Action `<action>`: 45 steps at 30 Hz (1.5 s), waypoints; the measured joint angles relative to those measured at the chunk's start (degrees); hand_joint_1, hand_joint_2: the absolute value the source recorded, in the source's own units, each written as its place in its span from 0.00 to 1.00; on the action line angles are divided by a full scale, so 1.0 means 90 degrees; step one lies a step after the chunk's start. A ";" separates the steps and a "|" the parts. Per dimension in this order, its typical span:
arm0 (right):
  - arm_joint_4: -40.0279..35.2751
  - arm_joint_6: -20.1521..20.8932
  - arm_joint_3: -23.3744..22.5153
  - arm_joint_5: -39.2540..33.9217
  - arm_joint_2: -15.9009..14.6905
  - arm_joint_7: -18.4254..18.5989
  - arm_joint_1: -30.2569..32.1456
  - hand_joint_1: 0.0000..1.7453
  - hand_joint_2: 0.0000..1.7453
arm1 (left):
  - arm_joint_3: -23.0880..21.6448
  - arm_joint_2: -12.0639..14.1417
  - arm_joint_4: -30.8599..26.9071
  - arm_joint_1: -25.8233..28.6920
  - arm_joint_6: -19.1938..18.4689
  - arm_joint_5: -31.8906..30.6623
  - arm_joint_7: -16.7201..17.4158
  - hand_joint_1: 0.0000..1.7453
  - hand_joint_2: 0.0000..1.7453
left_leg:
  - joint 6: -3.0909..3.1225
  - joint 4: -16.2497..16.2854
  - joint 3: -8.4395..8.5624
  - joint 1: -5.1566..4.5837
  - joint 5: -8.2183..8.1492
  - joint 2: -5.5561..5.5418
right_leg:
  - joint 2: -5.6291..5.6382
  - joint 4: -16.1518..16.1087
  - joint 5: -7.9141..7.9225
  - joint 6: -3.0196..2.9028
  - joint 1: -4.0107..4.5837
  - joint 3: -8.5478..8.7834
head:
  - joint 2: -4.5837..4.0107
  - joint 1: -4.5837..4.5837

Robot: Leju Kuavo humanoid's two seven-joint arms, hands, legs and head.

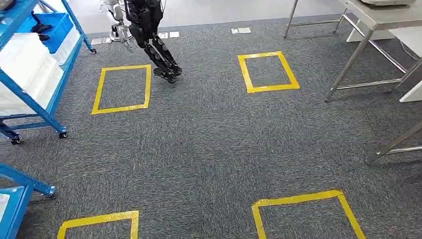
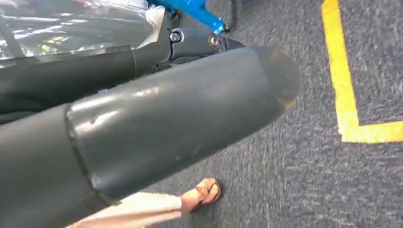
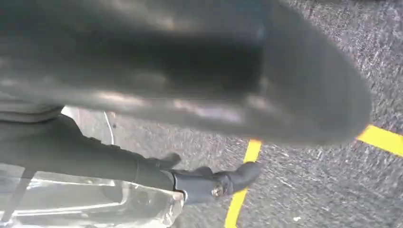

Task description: Take the parts from the cabinet and place them on the table.

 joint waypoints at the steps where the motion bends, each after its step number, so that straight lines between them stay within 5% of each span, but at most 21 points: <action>1: 0.0000 -0.0002 0.0000 0.0003 0.0005 0.0000 0.0001 0.00 0.00 | 0.0000 0.0000 0.0000 0.0010 0.0000 0.0000 -0.0002 0.00 0.00 | -0.0027 -0.0014 -0.0008 0.0020 0.0021 -0.0023 | -0.0024 0.0004 0.0011 -0.0036 0.0024 0.0010 | 0.0000 -0.0002; 3: 0.0000 0.0000 0.0000 0.0015 0.0010 0.0000 0.0002 0.00 0.00 | 0.0002 0.0005 0.0000 0.0029 0.0000 0.0000 -0.0002 0.00 0.00 | -0.0068 0.0055 -0.0031 0.0072 -0.0015 0.0014 | -0.0126 -0.0025 0.0059 -0.0126 -0.0026 0.0011 | 0.0000 0.0000; 4: 0.0000 -0.0002 0.0000 0.0022 0.0000 0.0000 0.0004 0.00 0.00 | 0.0002 0.0002 0.0000 0.0028 0.0002 0.0005 -0.0005 0.00 0.00 | -0.0093 0.0297 -0.0141 0.0043 -0.0200 0.0302 | -0.0154 -0.0025 0.0058 -0.0155 -0.0005 0.0013 | 0.0000 -0.0026; 6: 0.0000 -0.0002 0.0000 0.0027 0.0000 0.0000 0.0023 0.00 0.00 | 0.0002 0.0000 0.0000 0.0014 0.0002 0.0007 -0.0015 0.00 0.00 | -0.0139 0.1344 -0.0645 0.0053 -0.0752 0.0515 | -0.0294 -0.0024 0.0036 -0.0212 0.0048 0.0009 | 0.0000 -0.0034; 8: 0.0002 -0.0002 0.0000 0.0029 -0.0007 -0.0002 0.0042 0.00 0.00 | 0.0002 0.0000 0.0000 0.0021 0.0002 0.0007 -0.0019 0.00 0.00 | -0.0131 0.2022 -0.0996 0.0053 -0.0936 0.0551 | -0.0440 -0.0023 0.0018 -0.0237 0.0092 0.0001 | 0.0000 -0.0034; 11: 0.0000 -0.0002 0.0000 0.0029 -0.0007 -0.0017 0.0029 0.00 0.00 | 0.0007 0.0000 0.0000 0.0037 0.0005 0.0017 -0.0027 0.00 0.00 | -0.0001 0.0962 -0.0442 0.0019 -0.0295 0.0620 | -0.0612 -0.0023 -0.0010 -0.0269 0.0141 0.0043 | 0.0000 -0.0034; 13: 0.0000 -0.0002 0.0000 0.0029 0.0010 -0.0034 0.0022 0.00 0.00 | 0.0010 0.0005 -0.0002 0.0014 0.0012 0.0017 -0.0041 0.00 0.00 | 0.0143 0.0121 0.0012 -0.0113 -0.0139 0.1106 | -0.0705 -0.0027 -0.0036 -0.0268 0.0168 0.0078 | 0.0000 -0.0031; 17: 0.0000 -0.0007 0.0000 0.0029 0.0034 -0.0049 -0.0004 0.00 0.00 | 0.0041 0.0017 0.0000 0.0001 0.0019 0.0019 -0.0051 0.00 0.00 | 0.0221 0.0025 -0.0006 -0.0175 -0.0083 0.0853 | -0.0930 -0.0091 -0.0050 -0.0182 0.0174 0.0134 | 0.0000 -0.0034; 20: -0.0007 -0.0015 -0.0002 0.0024 0.0010 -0.0049 0.0009 0.00 0.00 | 0.0051 -0.0002 0.0000 -0.0008 0.0019 0.0024 -0.0058 0.00 0.00 | 0.0282 -0.0252 0.0195 -0.0069 0.0087 0.0664 | -0.0360 0.0495 -0.0365 -0.0172 0.0155 -0.0106 | 0.0000 -0.0022; 23: -0.0005 -0.0015 -0.0012 0.0008 -0.0017 -0.0049 0.0021 0.00 0.00 | 0.0065 -0.0014 0.0000 -0.0013 0.0017 0.0024 -0.0068 0.00 0.00 | 0.0280 -0.0242 0.0174 -0.0067 0.0085 0.0416 | -0.0238 0.1792 -0.0789 -0.0147 0.0099 -0.0808 | 0.0000 -0.0019; 26: -0.0005 -0.0015 -0.0022 -0.0007 -0.0034 -0.0056 0.0060 0.00 0.00 | 0.0068 -0.0022 0.0000 0.0002 0.0012 0.0024 -0.0070 0.00 0.00 | 0.0234 -0.0213 0.0196 -0.0037 0.0070 0.0167 | -0.0204 0.0936 -0.0256 0.0092 0.0028 -0.0470 | 0.0000 -0.0019; 28: -0.0002 -0.0017 -0.0027 -0.0010 -0.0041 -0.0068 0.0055 0.00 0.00 | 0.0070 -0.0017 0.0000 0.0000 0.0012 0.0024 -0.0080 0.00 0.00 | 0.0132 -0.0112 0.0160 -0.0013 0.0014 0.0048 | 0.0111 -0.0015 0.0066 0.0188 -0.0066 -0.0075 | 0.0000 -0.0009; 30: 0.0000 -0.0019 -0.0039 -0.0019 -0.0044 -0.0075 0.0045 0.00 0.00 | 0.0073 -0.0015 0.0000 0.0004 0.0015 0.0024 -0.0097 0.00 0.00 | 0.0055 -0.0051 0.0112 -0.0054 -0.0034 -0.0023 | 0.0026 -0.0044 0.0088 -0.0010 -0.0007 -0.0030 | 0.0000 -0.0019; 32: 0.0000 -0.0022 -0.0056 -0.0026 -0.0036 -0.0083 0.0035 0.00 0.00 | 0.0080 -0.0012 0.0002 0.0035 0.0015 0.0024 -0.0097 0.00 0.00 | 0.0015 -0.0065 0.0099 -0.0007 -0.0012 -0.0083 | -0.0048 -0.0039 0.0103 -0.0083 0.0027 -0.0020 | 0.0000 -0.0022; 33: 0.0000 -0.0022 -0.0063 -0.0031 -0.0024 -0.0083 0.0043 0.00 0.00 | 0.0085 0.0000 0.0000 0.0043 0.0015 0.0024 -0.0097 0.00 0.00 | -0.0005 -0.0022 0.0082 0.0017 -0.0041 -0.0064 | -0.0099 -0.0058 0.0124 -0.0124 -0.0033 -0.0020 | 0.0000 -0.0019; 35: 0.0000 -0.0029 -0.0063 -0.0029 -0.0027 -0.0087 0.0049 0.00 0.00 | 0.0087 0.0000 0.0000 0.0037 0.0017 0.0024 -0.0100 0.00 0.00 | -0.0065 0.0521 -0.0161 0.0003 -0.0410 0.0453 | -0.0190 -0.0061 0.0117 -0.0217 0.0009 -0.0017 | 0.0000 -0.0046; 37: 0.0000 -0.0027 -0.0063 -0.0029 -0.0029 -0.0092 0.0077 0.00 0.00 | 0.0087 0.0000 0.0000 0.0037 0.0017 0.0027 -0.0102 0.00 0.00 | -0.0103 0.1529 -0.0670 0.0025 -0.0877 0.0534 | -0.0329 -0.0061 0.0098 -0.0247 0.0048 -0.0027 | 0.0000 -0.0043; 39: 0.0002 -0.0027 -0.0066 -0.0029 -0.0034 -0.0094 0.0092 0.00 0.00 | 0.0090 0.0000 0.0002 0.0044 0.0015 0.0034 -0.0107 0.00 0.00 | -0.0097 0.1961 -0.0917 0.0036 -0.0921 0.0551 | -0.0467 -0.0060 0.0080 -0.0272 0.0084 -0.0024 | 0.0000 -0.0041; 41: 0.0000 -0.0027 -0.0066 -0.0027 -0.0027 -0.0100 0.0078 0.00 0.00 | 0.0095 0.0000 0.0002 0.0057 0.0015 0.0066 -0.0104 0.00 0.00 | -0.0026 0.1248 -0.0570 0.0029 -0.0466 0.0584 | -0.0576 -0.0060 0.0062 -0.0291 0.0109 -0.0002 | 0.0000 -0.0043; 43: 0.0000 -0.0027 -0.0066 -0.0017 -0.0019 -0.0107 0.0072 0.00 0.00 | 0.0095 0.0005 0.0000 0.0043 0.0017 0.0066 -0.0104 0.00 0.00 | 0.0115 0.0158 0.0030 -0.0047 -0.0042 0.0894 | -0.0676 -0.0064 0.0034 -0.0288 0.0124 0.0044 | 0.0000 -0.0043; 45: 0.0000 -0.0027 -0.0066 -0.0010 -0.0012 -0.0107 0.0075 0.00 0.00 | 0.0097 0.0015 0.0000 0.0006 0.0022 0.0068 -0.0107 0.00 0.00 | 0.0155 0.0042 0.0049 -0.0126 -0.0120 0.0955 | -0.0775 -0.0067 0.0006 -0.0237 0.0141 0.0049 | 0.0000 -0.0041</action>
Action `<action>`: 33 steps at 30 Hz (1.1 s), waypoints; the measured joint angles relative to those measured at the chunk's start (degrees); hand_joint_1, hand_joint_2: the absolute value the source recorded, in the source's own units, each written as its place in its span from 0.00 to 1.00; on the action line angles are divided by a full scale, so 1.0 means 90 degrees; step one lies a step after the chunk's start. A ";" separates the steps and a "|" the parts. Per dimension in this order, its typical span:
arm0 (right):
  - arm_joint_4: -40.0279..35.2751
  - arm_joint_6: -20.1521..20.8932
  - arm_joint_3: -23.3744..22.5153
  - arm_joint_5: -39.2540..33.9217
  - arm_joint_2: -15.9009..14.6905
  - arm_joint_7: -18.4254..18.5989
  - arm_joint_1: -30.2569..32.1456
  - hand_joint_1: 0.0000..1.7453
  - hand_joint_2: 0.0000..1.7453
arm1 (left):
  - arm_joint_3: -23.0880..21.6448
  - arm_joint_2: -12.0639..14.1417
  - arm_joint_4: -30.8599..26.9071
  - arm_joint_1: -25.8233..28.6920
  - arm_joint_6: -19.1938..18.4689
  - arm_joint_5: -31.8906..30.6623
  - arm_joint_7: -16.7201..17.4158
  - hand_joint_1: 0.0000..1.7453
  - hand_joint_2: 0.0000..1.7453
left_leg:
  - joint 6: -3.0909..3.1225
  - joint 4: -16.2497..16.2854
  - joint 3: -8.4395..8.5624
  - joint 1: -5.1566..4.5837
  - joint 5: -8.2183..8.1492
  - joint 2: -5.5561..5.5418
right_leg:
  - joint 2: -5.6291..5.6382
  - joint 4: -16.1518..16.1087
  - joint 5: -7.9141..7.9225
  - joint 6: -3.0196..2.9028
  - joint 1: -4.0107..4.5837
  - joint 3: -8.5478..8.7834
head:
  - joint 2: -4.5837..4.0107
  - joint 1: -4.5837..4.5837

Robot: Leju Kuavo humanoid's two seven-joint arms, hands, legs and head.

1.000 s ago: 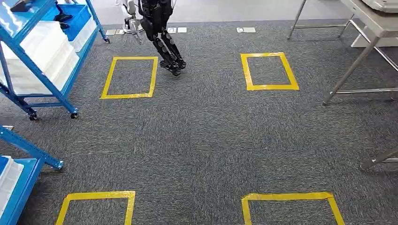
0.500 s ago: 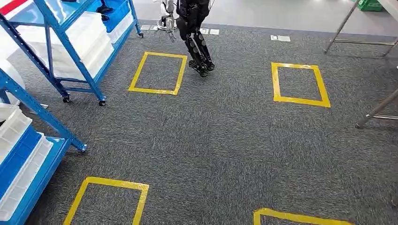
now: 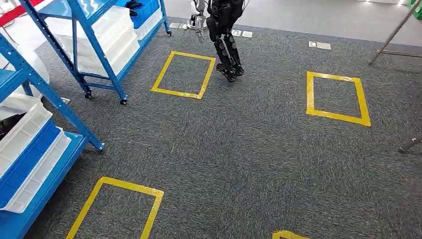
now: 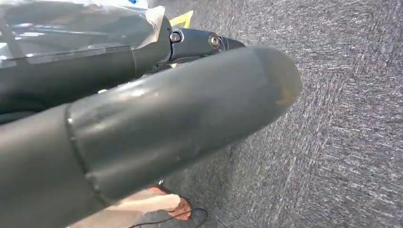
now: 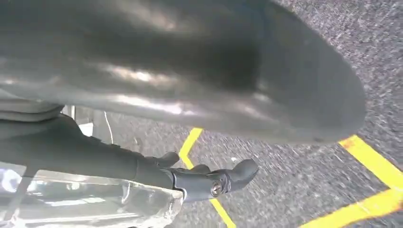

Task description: Take the parts from the cabinet and place them on the table.

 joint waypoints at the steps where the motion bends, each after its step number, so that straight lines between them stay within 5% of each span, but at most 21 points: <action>1: 0.0000 0.0000 0.0000 0.0002 0.0007 -0.0005 -0.0003 0.00 0.00 | 0.0000 -0.0002 0.0000 0.0009 -0.0002 0.0007 0.0000 0.00 0.00 | 0.0012 -0.0003 -0.0003 -0.0013 0.0000 -0.0051 | -0.0045 -0.0002 -0.0010 0.0020 0.0000 0.0012 | 0.0000 0.0002; 3: -0.0005 0.0000 0.0000 0.0022 0.0039 -0.0007 -0.0019 0.00 0.00 | 0.0027 0.0005 0.0000 0.0023 0.0000 0.0017 0.0000 0.00 0.00 | 0.0097 -0.0158 0.0081 -0.0011 0.0074 -0.0200 | -0.0124 -0.0061 -0.0012 0.0082 0.0019 0.0100 | 0.0000 0.0000; 4: -0.0005 0.0000 0.0000 0.0029 0.0027 -0.0012 -0.0024 0.00 0.00 | 0.0036 -0.0010 0.0000 0.0025 0.0000 0.0022 0.0000 0.00 0.00 | 0.0072 -0.0271 0.0169 0.0047 0.0155 -0.0237 | 0.0159 0.0039 -0.0052 0.0097 0.0001 0.0037 | 0.0000 0.0010; 5: -0.0005 0.0000 0.0000 0.0032 0.0022 -0.0019 -0.0016 0.00 0.00 | 0.0044 -0.0012 0.0000 0.0024 0.0000 0.0024 -0.0002 0.00 0.00 | 0.0119 -0.0303 0.0185 0.0062 0.0176 -0.0290 | 0.0391 0.0304 -0.0215 0.0068 -0.0003 -0.0065 | 0.0000 0.0010; 7: -0.0002 0.0007 0.0000 0.0029 0.0012 -0.0029 0.0003 0.00 0.00 | 0.0056 -0.0017 0.0000 0.0007 0.0000 0.0024 -0.0007 0.00 0.00 | 0.0141 -0.0303 0.0167 0.0062 0.0191 -0.0438 | 0.0525 0.1313 -0.0638 0.0019 -0.0047 -0.0564 | 0.0000 0.0019; 9: 0.0000 0.0010 0.0000 0.0029 0.0000 -0.0034 0.0022 0.00 0.00 | 0.0061 -0.0019 0.0000 0.0014 -0.0002 0.0024 -0.0007 0.00 0.00 | 0.0136 -0.0291 0.0166 0.0066 0.0188 -0.0597 | 0.0539 0.1890 -0.0743 0.0093 -0.0069 -0.0895 | 0.0000 0.0022; 10: 0.0000 0.0010 0.0000 0.0024 -0.0007 -0.0034 0.0038 0.00 0.00 | 0.0061 -0.0022 0.0002 0.0024 -0.0002 0.0027 -0.0007 0.00 0.00 | 0.0130 -0.0288 0.0178 0.0072 0.0184 -0.0679 | 0.0540 0.1731 -0.0610 0.0174 -0.0091 -0.0846 | 0.0000 0.0022; 12: 0.0000 0.0010 0.0000 0.0029 -0.0019 -0.0036 0.0036 0.00 0.00 | 0.0061 -0.0034 0.0002 0.0030 -0.0002 0.0027 -0.0007 0.00 0.00 | 0.0066 -0.0230 0.0189 0.0108 0.0146 -0.0852 | 0.0618 0.0671 -0.0092 0.0361 -0.0166 -0.0389 | 0.0000 0.0022; 13: 0.0000 0.0010 0.0000 0.0029 -0.0022 -0.0039 0.0035 0.00 0.00 | 0.0063 -0.0034 0.0002 0.0029 -0.0002 0.0027 -0.0007 0.00 0.00 | 0.0041 -0.0200 0.0184 0.0118 0.0129 -0.0884 | 0.0691 0.0382 0.0026 0.0400 -0.0193 -0.0258 | 0.0000 0.0024; 14: 0.0007 0.0017 0.0000 0.0029 -0.0020 -0.0041 0.0038 0.00 0.00 | 0.0063 -0.0024 0.0002 0.0026 0.0000 0.0027 -0.0007 0.00 0.00 | -0.0070 -0.0085 0.0125 0.0073 0.0049 -0.0974 | 0.0889 0.0067 0.0076 0.0353 -0.0168 -0.0150 | 0.0000 0.0041; 15: 0.0007 0.0017 0.0000 0.0029 -0.0027 -0.0039 0.0025 0.00 0.00 | 0.0063 -0.0024 0.0000 0.0027 0.0000 0.0027 -0.0007 0.00 0.00 | -0.0097 -0.0071 0.0113 0.0077 0.0024 -0.1003 | 0.0836 0.0054 0.0091 0.0262 -0.0175 -0.0157 | 0.0000 0.0032; 18: 0.0007 0.0017 0.0000 0.0039 -0.0010 -0.0024 -0.0004 0.00 0.00 | 0.0063 -0.0019 0.0002 0.0056 0.0000 0.0022 0.0007 0.00 0.00 | -0.0154 -0.0082 0.0079 0.0133 0.0049 -0.1082 | 0.0725 0.0054 0.0117 0.0144 -0.0168 -0.0105 | 0.0000 0.0029; 20: 0.0007 0.0019 0.0000 0.0051 -0.0012 -0.0002 -0.0006 0.00 0.00 | 0.0061 -0.0012 0.0002 0.0046 0.0000 0.0015 0.0036 0.00 0.00 | -0.0214 0.0242 -0.0047 0.0134 -0.0174 -0.0617 | 0.0631 0.0038 0.0116 0.0069 -0.0177 -0.0090 | 0.0000 -0.0003; 21: 0.0007 0.0019 0.0000 0.0068 -0.0010 0.0005 0.0003 0.00 0.00 | 0.0061 -0.0012 0.0002 0.0032 0.0000 0.0010 0.0041 0.00 0.00 | -0.0245 0.0667 -0.0259 0.0148 -0.0417 -0.0481 | 0.0562 0.0039 0.0105 0.0049 -0.0154 -0.0090 | 0.0000 -0.0005; 23: 0.0010 0.0029 0.0000 0.0070 -0.0014 0.0027 0.0016 0.00 0.00 | 0.0061 -0.0012 0.0002 0.0027 0.0000 0.0005 0.0044 0.00 0.00 | -0.0278 0.1698 -0.0808 0.0169 -0.0850 -0.0408 | 0.0411 0.0040 0.0080 0.0015 -0.0119 -0.0095 | 0.0000 -0.0005; 25: 0.0010 0.0029 0.0000 0.0073 -0.0017 0.0027 0.0018 0.00 0.00 | 0.0061 -0.0012 0.0002 0.0031 -0.0002 0.0005 0.0044 0.00 0.00 | -0.0282 0.1934 -0.0945 0.0173 -0.0883 -0.0403 | 0.0348 0.0040 0.0071 0.0002 -0.0110 -0.0094 | 0.0000 -0.0007; 26: 0.0010 0.0034 0.0000 0.0078 -0.0017 0.0029 0.0014 0.00 0.00 | 0.0061 -0.0012 0.0002 0.0039 -0.0002 0.0005 0.0049 0.00 0.00 | -0.0268 0.1887 -0.0947 0.0173 -0.0754 -0.0399 | 0.0269 0.0040 0.0059 -0.0010 -0.0098 -0.0082 | 0.0000 -0.0005; 28: 0.0010 0.0036 0.0000 0.0095 -0.0012 0.0029 -0.0001 0.00 0.00 | 0.0063 -0.0012 0.0002 0.0047 -0.0002 0.0002 0.0058 0.00 0.00 | -0.0206 0.1053 -0.0541 0.0163 -0.0245 -0.0338 | 0.0162 0.0040 0.0037 -0.0029 -0.0084 -0.0046 | 0.0000 -0.0005; 29: 0.0010 0.0036 0.0002 0.0097 -0.0012 0.0029 -0.0006 0.00 0.00 | 0.0063 -0.0010 0.0002 0.0041 0.0000 0.0000 0.0058 0.00 0.00 | -0.0150 0.0474 -0.0239 0.0148 0.0011 -0.0223 | 0.0114 0.0039 0.0018 -0.0019 -0.0075 -0.0018 | 0.0000 -0.0007; 30: 0.0010 0.0036 0.0000 0.0100 -0.0002 0.0029 -0.0006 0.00 0.00 | 0.0061 -0.0005 0.0000 0.0023 0.0000 -0.0002 0.0058 0.00 0.00 | -0.0081 0.0031 -0.0018 0.0082 0.0041 0.0140 | 0.0068 0.0036 -0.0002 -0.0002 -0.0063 0.0007 | 0.0000 -0.0002; 33: 0.0010 0.0039 0.0002 0.0114 0.0005 0.0024 -0.0006 0.00 0.00 | 0.0061 0.0000 0.0000 -0.0001 0.0005 -0.0002 0.0056 0.00 0.00 | -0.0024 0.0023 -0.0050 0.0003 0.0017 -0.0027 | -0.0094 0.0013 -0.0031 0.0086 -0.0060 0.0031 | 0.0000 0.0000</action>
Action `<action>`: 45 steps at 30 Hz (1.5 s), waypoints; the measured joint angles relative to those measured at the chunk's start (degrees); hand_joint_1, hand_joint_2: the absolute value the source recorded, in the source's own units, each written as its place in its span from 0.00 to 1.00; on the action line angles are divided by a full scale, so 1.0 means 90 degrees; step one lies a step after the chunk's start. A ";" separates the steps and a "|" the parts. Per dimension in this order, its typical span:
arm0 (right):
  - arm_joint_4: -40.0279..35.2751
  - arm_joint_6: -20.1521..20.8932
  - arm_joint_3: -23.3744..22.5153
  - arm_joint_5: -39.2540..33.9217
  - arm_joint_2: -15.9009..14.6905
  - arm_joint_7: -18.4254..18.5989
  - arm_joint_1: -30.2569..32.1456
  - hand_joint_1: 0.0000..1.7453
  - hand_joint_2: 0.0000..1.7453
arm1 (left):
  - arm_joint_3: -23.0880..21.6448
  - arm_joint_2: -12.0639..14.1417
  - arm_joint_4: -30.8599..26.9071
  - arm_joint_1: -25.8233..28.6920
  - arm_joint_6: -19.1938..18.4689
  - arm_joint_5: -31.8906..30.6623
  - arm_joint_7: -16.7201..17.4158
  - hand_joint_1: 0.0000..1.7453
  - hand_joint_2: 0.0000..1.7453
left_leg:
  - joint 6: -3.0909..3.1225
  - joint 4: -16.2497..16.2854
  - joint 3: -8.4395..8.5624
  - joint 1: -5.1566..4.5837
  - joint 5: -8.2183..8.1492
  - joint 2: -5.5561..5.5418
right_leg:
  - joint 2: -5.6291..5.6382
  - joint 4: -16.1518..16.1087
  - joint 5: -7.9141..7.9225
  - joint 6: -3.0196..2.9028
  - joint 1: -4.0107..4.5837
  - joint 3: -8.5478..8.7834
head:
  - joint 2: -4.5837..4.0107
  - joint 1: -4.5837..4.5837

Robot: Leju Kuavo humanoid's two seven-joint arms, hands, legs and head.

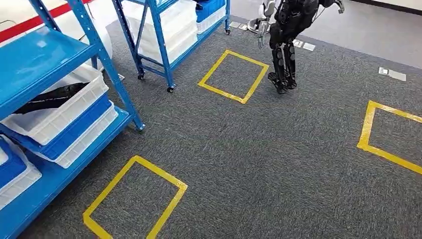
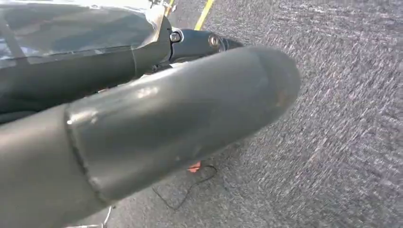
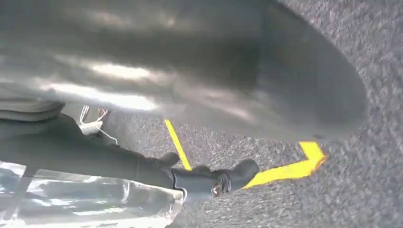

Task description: Take the parts from the cabinet and place them on the table.

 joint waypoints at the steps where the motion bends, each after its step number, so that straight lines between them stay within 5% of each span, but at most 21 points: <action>1: -0.0002 0.0000 -0.0002 0.0002 0.0012 -0.0002 -0.0004 0.00 0.00 | 0.0000 0.0002 0.0000 0.0005 0.0002 0.0000 0.0000 0.00 0.00 | 0.0023 -0.0013 0.0002 -0.0014 0.0007 -0.0042 | -0.0040 -0.0024 0.0008 0.0015 -0.0002 0.0022 | 0.0000 -0.0002; 3: -0.0012 0.0000 -0.0002 0.0005 0.0017 -0.0007 -0.0020 0.00 0.00 | 0.0000 -0.0003 0.0002 0.0012 0.0010 0.0000 -0.0012 0.00 0.00 | 0.0083 -0.0255 0.0167 0.0100 0.0147 -0.0192 | -0.0004 -0.0002 -0.0042 0.0076 0.0035 0.0056 | 0.0000 0.0005; 4: -0.0012 -0.0002 0.0000 0.0007 0.0007 -0.0012 -0.0019 0.00 0.00 | 0.0002 -0.0007 0.0000 0.0010 0.0015 0.0000 -0.0015 0.00 0.00 | 0.0106 -0.0331 0.0215 0.0070 0.0160 -0.0233 | 0.0325 0.0215 -0.0162 0.0062 0.0018 -0.0009 | -0.0002 0.0017; 7: -0.0010 -0.0002 0.0000 -0.0002 -0.0015 -0.0012 0.0002 0.00 0.00 | 0.0000 -0.0017 0.0000 -0.0004 0.0015 0.0000 -0.0027 0.00 0.00 | 0.0153 -0.0319 0.0202 0.0076 0.0191 -0.0435 | 0.0607 0.1457 -0.0670 -0.0018 -0.0008 -0.0659 | 0.0000 0.0024; 9: -0.0010 -0.0002 0.0000 -0.0012 -0.0022 -0.0012 0.0024 0.00 0.00 | 0.0000 -0.0015 0.0002 0.0005 0.0015 0.0000 -0.0027 0.00 0.00 | 0.0148 -0.0314 0.0207 0.0077 0.0187 -0.0609 | 0.0630 0.1856 -0.0679 0.0054 -0.0009 -0.0942 | 0.0000 0.0029; 11: -0.0007 -0.0002 -0.0002 -0.0019 -0.0034 -0.0015 0.0044 0.00 0.00 | 0.0002 -0.0019 0.0002 0.0021 0.0015 0.0000 -0.0027 0.00 0.00 | 0.0123 -0.0296 0.0228 0.0084 0.0171 -0.0779 | 0.0659 0.1089 -0.0232 0.0200 -0.0028 -0.0654 | 0.0000 0.0027; 13: -0.0007 -0.0002 -0.0002 -0.0022 -0.0044 -0.0024 0.0040 0.00 0.00 | 0.0002 -0.0020 0.0002 0.0021 0.0015 0.0002 -0.0044 0.00 0.00 | 0.0038 -0.0213 0.0206 0.0101 0.0116 -0.0914 | 0.0982 -0.0009 0.0196 0.0281 -0.0100 -0.0200 | 0.0000 0.0032; 17: -0.0005 -0.0002 -0.0002 -0.0058 -0.0041 -0.0034 -0.0007 0.00 0.00 | 0.0002 -0.0015 0.0002 0.0047 0.0034 0.0010 -0.0061 0.00 0.00 | -0.0089 -0.0182 0.0161 0.0100 0.0059 -0.1032 | 0.0868 -0.0015 0.0209 0.0035 -0.0028 -0.0157 | 0.0000 0.0022; 18: -0.0007 -0.0002 -0.0002 -0.0058 -0.0027 -0.0034 0.0004 0.00 0.00 | 0.0007 -0.0005 0.0002 0.0054 0.0036 0.0010 -0.0061 0.00 0.00 | -0.0113 -0.0142 0.0155 0.0126 0.0041 -0.1053 | 0.0797 -0.0054 0.0238 -0.0017 -0.0110 -0.0151 | 0.0000 0.0024; 20: -0.0005 -0.0002 -0.0002 -0.0058 -0.0024 -0.0036 0.0010 0.00 0.00 | 0.0005 -0.0007 0.0002 0.0045 0.0053 0.0010 -0.0061 0.00 0.00 | -0.0189 0.0311 -0.0037 0.0111 -0.0272 -0.0572 | 0.0701 -0.0055 0.0217 -0.0091 -0.0077 -0.0124 | 0.0000 -0.0010; 22: -0.0005 -0.0002 -0.0002 -0.0056 -0.0017 -0.0034 0.0033 0.00 0.00 | 0.0005 -0.0005 0.0002 0.0036 0.0053 0.0010 -0.0061 0.00 0.00 | -0.0253 0.1309 -0.0554 0.0146 -0.0754 -0.0420 | 0.0561 -0.0052 0.0189 -0.0130 -0.0041 -0.0122 | 0.0000 -0.0007; 24: -0.0005 -0.0002 -0.0002 -0.0056 -0.0022 -0.0029 0.0042 0.00 0.00 | 0.0005 -0.0007 0.0002 0.0042 0.0053 0.0010 -0.0061 0.00 0.00 | -0.0274 0.1801 -0.0838 0.0166 -0.0878 -0.0393 | 0.0457 -0.0049 0.0172 -0.0151 -0.0024 -0.0123 | 0.0000 -0.0010; 27: -0.0005 -0.0002 -0.0002 -0.0029 -0.0012 -0.0029 0.0031 0.00 0.00 | 0.0007 -0.0005 0.0002 0.0053 0.0053 0.0010 -0.0053 0.00 0.00 | -0.0183 0.0703 -0.0324 0.0158 -0.0129 -0.0261 | 0.0256 -0.0053 0.0126 -0.0164 0.0014 -0.0059 | 0.0000 -0.0010; 29: -0.0002 -0.0002 -0.0002 -0.0022 0.0005 -0.0029 0.0029 0.00 0.00 | 0.0005 0.0005 0.0002 0.0020 0.0058 0.0010 -0.0053 0.00 0.00 | -0.0057 -0.0084 0.0085 0.0062 0.0037 0.0163 | 0.0159 -0.0050 0.0083 -0.0128 0.0052 -0.0010 | 0.0000 -0.0002; 33: -0.0005 -0.0002 -0.0002 -0.0024 0.0039 -0.0029 0.0002 0.00 0.00 | 0.0007 0.0012 0.0002 0.0017 0.0066 0.0010 -0.0053 0.00 0.00 | 0.0061 -0.0152 0.0067 0.0011 0.0060 -0.0097 | -0.0080 -0.0116 0.0060 -0.0028 0.0077 0.0062 | 0.0000 -0.0007; 36: -0.0012 -0.0002 -0.0002 -0.0019 0.0019 -0.0027 -0.0003 0.00 0.00 | 0.0007 -0.0010 0.0002 0.0016 0.0068 0.0007 -0.0053 0.00 0.00 | 0.0115 -0.0399 0.0246 0.0116 0.0199 -0.0269 | 0.0429 0.0436 -0.0240 -0.0011 0.0077 -0.0144 | -0.0002 0.0005; 39: -0.0010 -0.0002 -0.0002 -0.0019 -0.0010 -0.0027 0.0023 0.00 0.00 | 0.0007 -0.0019 0.0002 0.0009 0.0066 0.0007 -0.0051 0.00 0.00 | 0.0118 -0.0385 0.0239 0.0118 0.0207 -0.0531 | 0.0616 0.1867 -0.0721 -0.0010 0.0022 -0.0891 | -0.0002 0.0019; 41: -0.0007 -0.0002 -0.0002 -0.0017 -0.0020 -0.0010 0.0051 0.00 0.00 | 0.0007 -0.0019 0.0002 0.0023 0.0066 0.0007 -0.0041 0.00 0.00 | 0.0093 -0.0375 0.0260 0.0136 0.0191 -0.0705 | 0.0631 0.1460 -0.0423 0.0143 -0.0027 -0.0764 | -0.0002 0.0022; 43: -0.0007 -0.0002 -0.0002 -0.0005 -0.0032 -0.0010 0.0040 0.00 0.00 | 0.0007 -0.0027 0.0002 0.0025 0.0066 0.0007 -0.0024 0.00 0.00 | -0.0002 -0.0279 0.0262 0.0171 0.0128 -0.0852 | 0.0787 0.0290 0.0098 0.0323 -0.0129 -0.0266 | -0.0002 0.0024; 44: -0.0005 0.0010 -0.0002 0.0005 -0.0027 -0.0010 0.0045 0.00 0.00 | 0.0007 -0.0010 0.0002 0.0024 0.0066 0.0007 -0.0019 0.00 0.00 | -0.0075 -0.0189 0.0202 0.0142 0.0075 -0.0903 | 0.1046 0.0063 0.0133 0.0343 -0.0165 -0.0194 | -0.0002 0.0044; 45: 0.0000 0.0022 -0.0002 0.0012 -0.0032 -0.0010 0.0024 0.00 0.00 | 0.0010 -0.0010 0.0002 0.0024 0.0066 0.0010 -0.0017 0.00 0.00 | -0.0123 -0.0125 0.0168 0.0124 0.0011 -0.0951 | 0.0945 0.0053 0.0135 0.0213 -0.0135 -0.0190 | -0.0002 0.0046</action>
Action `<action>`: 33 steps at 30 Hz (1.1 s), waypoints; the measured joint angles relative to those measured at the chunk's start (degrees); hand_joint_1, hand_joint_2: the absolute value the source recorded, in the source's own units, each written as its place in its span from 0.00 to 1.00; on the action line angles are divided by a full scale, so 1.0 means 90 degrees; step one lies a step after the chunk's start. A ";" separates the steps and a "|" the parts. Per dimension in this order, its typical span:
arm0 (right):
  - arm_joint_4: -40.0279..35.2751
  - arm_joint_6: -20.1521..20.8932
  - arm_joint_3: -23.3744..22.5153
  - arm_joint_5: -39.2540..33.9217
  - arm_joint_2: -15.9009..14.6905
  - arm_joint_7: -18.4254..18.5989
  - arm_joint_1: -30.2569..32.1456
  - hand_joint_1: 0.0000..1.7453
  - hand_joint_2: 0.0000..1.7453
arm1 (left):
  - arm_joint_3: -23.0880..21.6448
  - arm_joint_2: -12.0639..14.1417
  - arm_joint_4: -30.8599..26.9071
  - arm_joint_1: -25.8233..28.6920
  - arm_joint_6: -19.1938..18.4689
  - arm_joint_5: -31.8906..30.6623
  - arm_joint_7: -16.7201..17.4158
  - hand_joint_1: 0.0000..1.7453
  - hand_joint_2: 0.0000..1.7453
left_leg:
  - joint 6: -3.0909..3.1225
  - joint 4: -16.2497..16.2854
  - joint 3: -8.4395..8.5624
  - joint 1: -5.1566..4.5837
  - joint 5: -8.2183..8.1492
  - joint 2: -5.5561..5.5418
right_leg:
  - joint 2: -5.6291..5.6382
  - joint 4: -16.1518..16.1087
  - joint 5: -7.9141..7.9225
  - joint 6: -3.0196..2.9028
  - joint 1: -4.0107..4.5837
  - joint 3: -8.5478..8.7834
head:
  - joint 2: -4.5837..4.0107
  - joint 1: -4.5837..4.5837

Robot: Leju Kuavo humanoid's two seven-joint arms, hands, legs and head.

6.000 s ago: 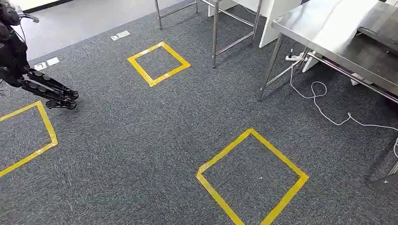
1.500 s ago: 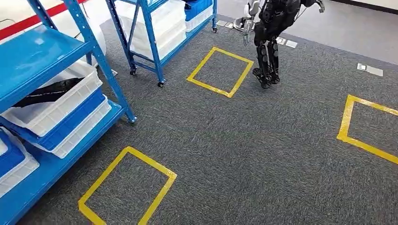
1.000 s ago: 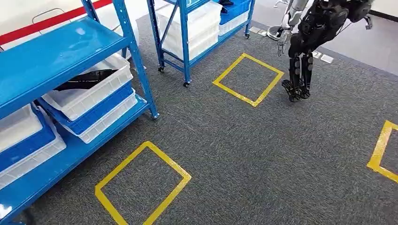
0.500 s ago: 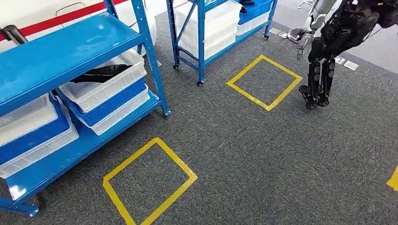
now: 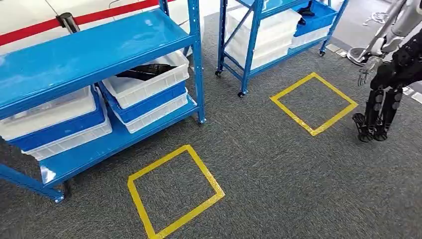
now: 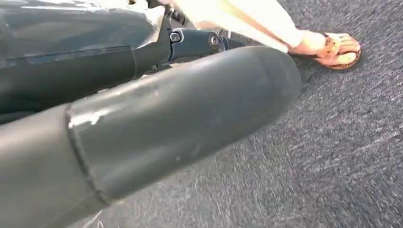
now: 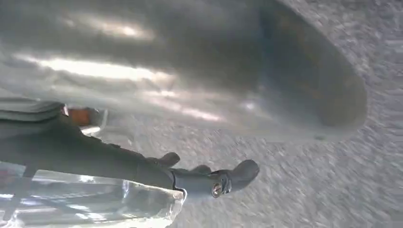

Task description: Take the parts from the cabinet and place them on the table.

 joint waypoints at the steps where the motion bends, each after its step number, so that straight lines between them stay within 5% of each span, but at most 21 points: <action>1: 0.0000 0.0002 0.0000 0.0007 -0.0002 0.0000 -0.0016 0.00 0.00 | 0.0000 0.0000 0.0000 0.0007 0.0000 0.0000 0.0007 0.00 0.00 | -0.0019 -0.0009 -0.0013 -0.0001 0.0007 -0.0006 | -0.0021 0.0016 -0.0003 -0.0062 0.0014 0.0010 | 0.0000 -0.0017; 3: 0.0000 0.0010 0.0000 0.0010 0.0022 0.0012 -0.0014 0.00 0.00 | 0.0019 0.0012 0.0000 0.0022 0.0002 0.0012 0.0010 0.00 0.00 | -0.0049 0.0008 -0.0023 0.0057 0.0012 -0.0080 | -0.0119 0.0013 0.0016 -0.0137 -0.0002 0.0020 | 0.0000 -0.0017; 4: 0.0000 0.0010 0.0000 0.0017 0.0019 0.0012 -0.0016 0.00 0.00 | 0.0022 0.0019 0.0000 0.0022 0.0002 0.0019 0.0010 0.00 0.00 | -0.0075 0.0102 -0.0044 0.0058 -0.0055 0.0114 | -0.0177 0.0003 0.0021 -0.0169 0.0010 0.0041 | 0.0000 -0.0019; 6: 0.0000 0.0010 0.0000 0.0019 0.0022 0.0007 -0.0011 0.00 0.00 | 0.0024 0.0012 0.0000 0.0000 0.0005 0.0032 0.0000 0.00 0.00 | -0.0131 0.0870 -0.0424 0.0060 -0.0475 0.0500 | -0.0285 0.0003 -0.0012 -0.0226 0.0044 0.0054 | 0.0000 -0.0046; 8: 0.0000 0.0010 0.0000 0.0017 0.0017 0.0010 0.0001 0.00 0.00 | 0.0029 0.0005 0.0000 0.0001 0.0005 0.0039 -0.0012 0.00 0.00 | -0.0148 0.1838 -0.0955 0.0061 -0.0844 0.0580 | -0.0436 0.0004 -0.0041 -0.0265 0.0094 0.0057 | 0.0000 -0.0049; 9: 0.0000 0.0010 0.0000 0.0022 0.0015 0.0010 0.0006 0.00 0.00 | 0.0034 0.0005 0.0000 0.0009 0.0005 0.0046 -0.0015 0.00 0.00 | -0.0131 0.2031 -0.1085 0.0058 -0.0832 0.0588 | -0.0507 0.0004 -0.0055 -0.0287 0.0122 0.0065 | 0.0000 -0.0049; 10: 0.0000 0.0010 0.0000 0.0024 0.0015 0.0010 0.0002 0.00 0.00 | 0.0044 0.0005 0.0000 0.0014 0.0005 0.0058 -0.0017 0.00 0.00 | -0.0092 0.1916 -0.1054 0.0053 -0.0687 0.0593 | -0.0563 0.0004 -0.0067 -0.0301 0.0146 0.0078 | 0.0000 -0.0049; 12: 0.0000 0.0010 0.0000 0.0027 0.0022 0.0010 -0.0020 0.00 0.00 | 0.0068 0.0002 0.0000 0.0020 0.0005 0.0058 -0.0017 0.00 0.00 | 0.0086 0.0912 -0.0562 -0.0009 -0.0121 0.0650 | -0.0680 0.0000 -0.0095 -0.0338 0.0224 0.0130 | 0.0000 -0.0049; 13: 0.0000 0.0010 0.0000 0.0034 0.0027 0.0012 -0.0027 0.00 0.00 | 0.0080 0.0005 0.0000 0.0011 0.0007 0.0056 -0.0019 0.00 0.00 | 0.0245 0.0391 -0.0279 -0.0098 0.0080 0.0865 | -0.0726 -0.0008 -0.0106 -0.0353 0.0220 0.0152 | 0.0000 -0.0046; 14: 0.0000 0.0007 0.0000 0.0046 0.0068 0.0017 -0.0019 0.00 0.00 | 0.0083 0.0054 -0.0010 -0.0013 0.0010 0.0056 -0.0022 0.00 0.00 | 0.0334 0.0194 -0.0185 -0.0176 0.0002 0.1126 | -0.0775 -0.0009 -0.0125 -0.0341 0.0253 0.0170 | 0.0000 -0.0029; 18: -0.0002 0.0007 0.0000 0.0031 0.0092 0.0022 -0.0047 0.00 0.00 | 0.0083 0.0036 -0.0007 -0.0024 0.0017 0.0007 -0.0046 0.00 0.00 | 0.0372 0.0050 -0.0173 -0.0247 0.0034 0.0913 | -0.1037 -0.0074 -0.0155 -0.0251 0.0220 0.0235 | 0.0000 -0.0049; 19: -0.0010 0.0002 -0.0002 0.0014 0.0090 0.0029 -0.0047 0.00 0.00 | 0.0083 0.0027 -0.0005 -0.0019 0.0012 -0.0005 -0.0053 0.00 0.00 | 0.0392 -0.0129 -0.0039 -0.0125 0.0147 0.0825 | -0.0961 -0.0028 -0.0184 -0.0235 0.0257 0.0204 | 0.0002 -0.0051; 20: -0.0010 -0.0002 -0.0005 0.0007 0.0063 0.0029 -0.0046 0.00 0.00 | 0.0083 0.0010 -0.0002 -0.0019 0.0012 -0.0015 -0.0066 0.00 0.00 | 0.0340 -0.0225 0.0021 -0.0142 0.0195 0.0785 | -0.0652 0.0119 -0.0235 -0.0212 0.0239 0.0182 | 0.0000 -0.0027; 21: -0.0010 -0.0007 -0.0010 0.0000 0.0063 0.0029 -0.0030 0.00 0.00 | 0.0083 0.0012 -0.0002 -0.0022 0.0010 -0.0022 -0.0073 0.00 0.00 | 0.0383 -0.0238 0.0028 -0.0118 0.0221 0.0735 | -0.0452 0.0395 -0.0373 -0.0221 0.0217 0.0042 | 0.0000 -0.0036; 23: -0.0010 -0.0012 -0.0024 -0.0015 0.0041 0.0022 -0.0004 0.00 0.00 | 0.0080 0.0005 -0.0002 -0.0039 0.0000 -0.0068 -0.0104 0.00 0.00 | 0.0372 -0.0238 0.0010 -0.0100 0.0229 0.0586 | -0.0313 0.1275 -0.0738 -0.0223 0.0167 -0.0414 | 0.0000 -0.0027; 25: -0.0007 -0.0017 -0.0058 -0.0024 0.0012 0.0017 0.0025 0.00 0.00 | 0.0080 -0.0005 0.0000 -0.0029 -0.0005 -0.0078 -0.0107 0.00 0.00 | 0.0351 -0.0226 0.0010 -0.0072 0.0223 0.0409 | -0.0301 0.1806 -0.0841 -0.0114 0.0101 -0.0723 | 0.0000 -0.0029; 28: -0.0005 -0.0024 -0.0083 -0.0027 -0.0015 0.0012 0.0044 0.00 0.00 | 0.0080 -0.0017 0.0005 0.0004 -0.0012 -0.0078 -0.0107 0.00 0.00 | 0.0204 -0.0128 0.0016 0.0035 0.0161 0.0175 | -0.0254 0.0595 -0.0202 0.0220 -0.0037 -0.0205 | 0.0000 -0.0029; 29: -0.0005 -0.0024 -0.0087 -0.0019 -0.0015 0.0007 0.0049 0.00 0.00 | 0.0080 -0.0015 0.0005 0.0004 -0.0012 -0.0078 -0.0109 0.00 0.00 | 0.0127 -0.0025 -0.0022 0.0049 0.0109 0.0110 | -0.0040 0.0062 -0.0021 0.0314 -0.0114 0.0039 | 0.0000 -0.0022; 30: 0.0000 -0.0024 -0.0090 -0.0019 -0.0012 0.0005 0.0047 0.00 0.00 | 0.0080 -0.0005 0.0005 0.0005 -0.0012 -0.0078 -0.0109 0.00 0.00 | 0.0052 0.0062 -0.0067 0.0008 0.0055 0.0066 | 0.0074 0.0102 -0.0094 0.0271 -0.0069 -0.0011 | 0.0000 -0.0017; 31: 0.0000 -0.0027 -0.0092 -0.0017 -0.0019 0.0000 0.0033 0.00 0.00 | 0.0080 -0.0005 0.0005 0.0005 -0.0012 -0.0078 -0.0109 0.00 0.00 | 0.0013 0.0129 -0.0106 0.0000 -0.0008 0.0042 | -0.0013 0.0077 -0.0089 0.0112 -0.0065 -0.0015 | 0.0000 -0.0021; 33: 0.0000 -0.0036 -0.0092 0.0032 -0.0007 -0.0012 0.0017 0.00 0.00 | 0.0080 -0.0005 0.0007 0.0023 -0.0007 -0.0078 -0.0117 0.00 0.00 | -0.0025 0.0098 -0.0110 0.0041 0.0014 0.0007 | -0.0065 0.0090 -0.0096 -0.0002 -0.0028 0.0043 | 0.0000 -0.0046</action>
